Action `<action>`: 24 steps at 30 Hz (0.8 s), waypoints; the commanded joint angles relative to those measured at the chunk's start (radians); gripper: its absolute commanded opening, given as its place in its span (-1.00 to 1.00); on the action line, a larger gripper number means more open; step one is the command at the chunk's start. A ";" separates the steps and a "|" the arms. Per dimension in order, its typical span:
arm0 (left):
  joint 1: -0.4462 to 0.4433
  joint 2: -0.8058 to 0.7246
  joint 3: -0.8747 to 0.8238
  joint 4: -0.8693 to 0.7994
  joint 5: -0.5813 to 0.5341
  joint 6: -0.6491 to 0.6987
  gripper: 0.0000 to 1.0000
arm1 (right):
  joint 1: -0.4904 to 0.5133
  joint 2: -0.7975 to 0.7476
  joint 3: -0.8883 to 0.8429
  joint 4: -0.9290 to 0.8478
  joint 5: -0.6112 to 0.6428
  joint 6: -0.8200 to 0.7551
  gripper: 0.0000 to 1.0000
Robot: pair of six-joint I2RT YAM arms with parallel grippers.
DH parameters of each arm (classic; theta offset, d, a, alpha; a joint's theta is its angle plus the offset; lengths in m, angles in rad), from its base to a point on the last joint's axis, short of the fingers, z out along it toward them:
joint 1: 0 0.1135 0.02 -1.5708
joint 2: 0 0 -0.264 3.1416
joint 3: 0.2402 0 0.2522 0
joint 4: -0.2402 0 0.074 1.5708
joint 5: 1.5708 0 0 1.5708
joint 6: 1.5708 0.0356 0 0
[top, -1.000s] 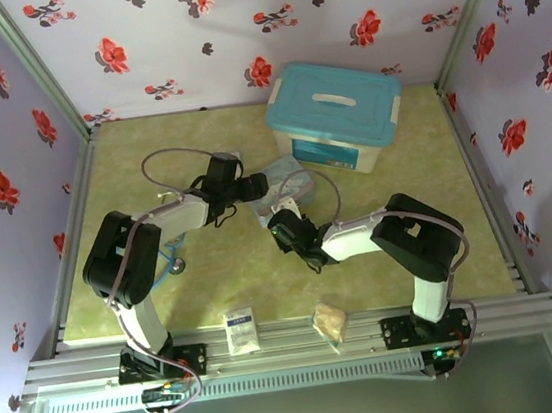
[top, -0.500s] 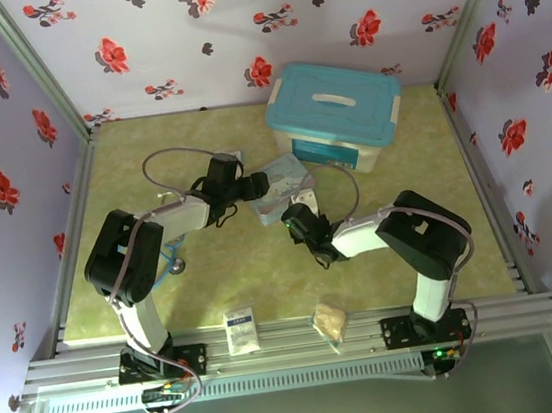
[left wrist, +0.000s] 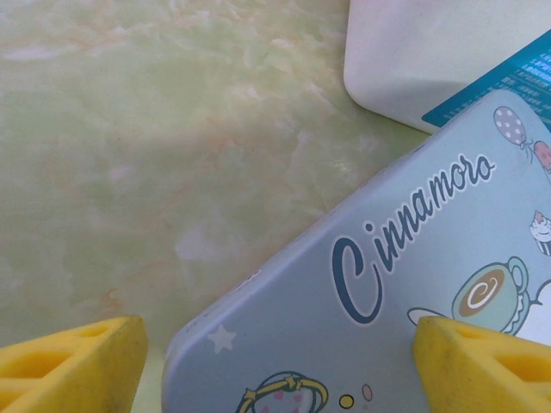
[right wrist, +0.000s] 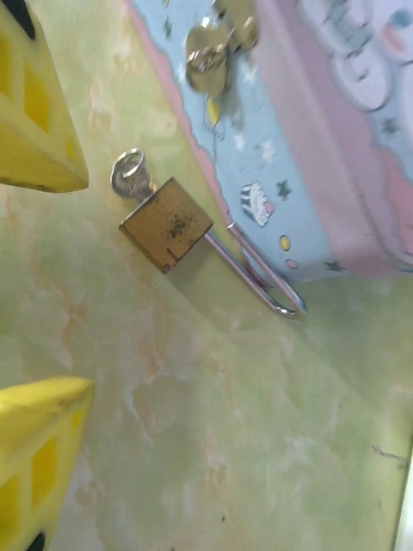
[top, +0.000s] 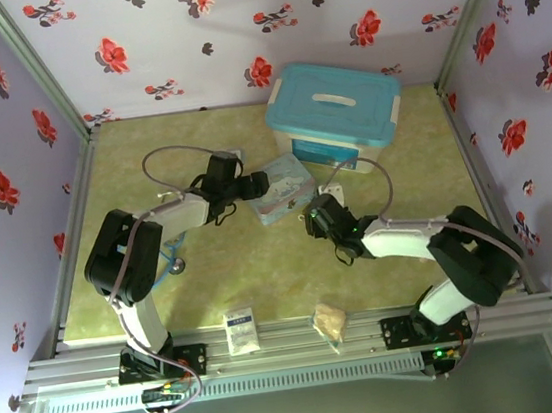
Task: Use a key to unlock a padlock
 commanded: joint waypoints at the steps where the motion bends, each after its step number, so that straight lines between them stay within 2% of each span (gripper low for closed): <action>1: 0.018 0.002 0.050 -0.135 0.009 0.041 0.64 | -0.015 -0.016 0.062 -0.135 0.005 0.138 0.19; 7: 0.055 -0.009 0.228 -0.243 0.038 0.066 0.69 | -0.025 0.086 0.136 -0.108 0.009 0.158 0.11; 11: 0.076 -0.074 0.259 -0.276 0.032 0.074 0.71 | -0.027 0.151 0.175 -0.097 0.014 0.163 0.04; 19: 0.087 -0.264 0.020 -0.193 0.040 0.026 0.71 | -0.034 0.261 0.229 -0.084 0.068 0.153 -0.06; 24: 0.087 -0.348 -0.130 -0.157 0.041 0.006 0.71 | -0.034 0.311 0.236 -0.052 0.052 0.145 -0.07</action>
